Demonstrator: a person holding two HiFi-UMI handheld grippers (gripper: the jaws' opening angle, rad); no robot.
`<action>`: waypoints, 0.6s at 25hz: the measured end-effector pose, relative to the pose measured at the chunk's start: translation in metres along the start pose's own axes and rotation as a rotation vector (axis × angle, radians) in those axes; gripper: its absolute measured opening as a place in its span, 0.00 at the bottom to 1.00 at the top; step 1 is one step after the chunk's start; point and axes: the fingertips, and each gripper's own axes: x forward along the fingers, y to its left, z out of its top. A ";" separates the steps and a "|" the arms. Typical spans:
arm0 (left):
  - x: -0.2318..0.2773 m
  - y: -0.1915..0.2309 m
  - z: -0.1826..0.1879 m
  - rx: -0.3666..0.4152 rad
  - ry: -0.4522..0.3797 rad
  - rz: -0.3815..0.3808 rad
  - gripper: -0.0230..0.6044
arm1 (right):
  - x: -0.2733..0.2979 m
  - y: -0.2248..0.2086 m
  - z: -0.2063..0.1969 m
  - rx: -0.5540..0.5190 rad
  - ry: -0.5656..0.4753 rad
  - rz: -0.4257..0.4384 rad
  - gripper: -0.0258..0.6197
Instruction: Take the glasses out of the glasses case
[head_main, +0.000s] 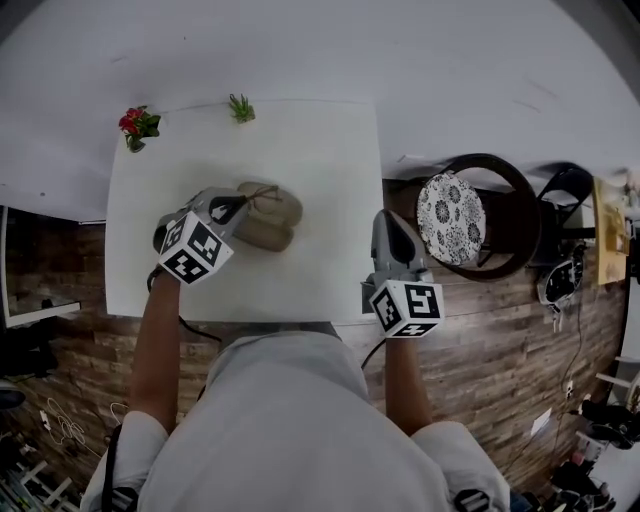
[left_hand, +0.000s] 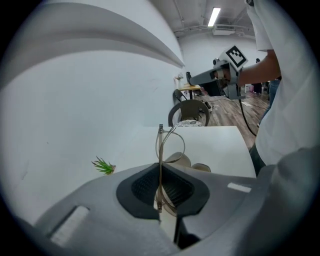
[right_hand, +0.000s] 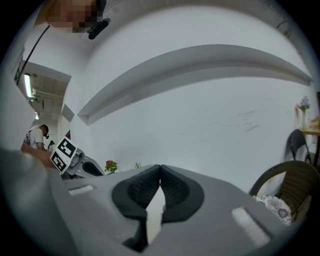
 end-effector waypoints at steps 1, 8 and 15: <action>-0.006 0.004 0.002 -0.015 -0.013 0.030 0.07 | 0.000 0.000 0.002 -0.001 -0.002 0.003 0.04; -0.050 0.024 0.004 -0.094 -0.088 0.214 0.07 | 0.003 0.010 0.014 -0.016 -0.018 0.025 0.04; -0.100 0.043 0.009 -0.159 -0.181 0.373 0.07 | 0.002 0.024 0.026 -0.039 -0.029 0.046 0.04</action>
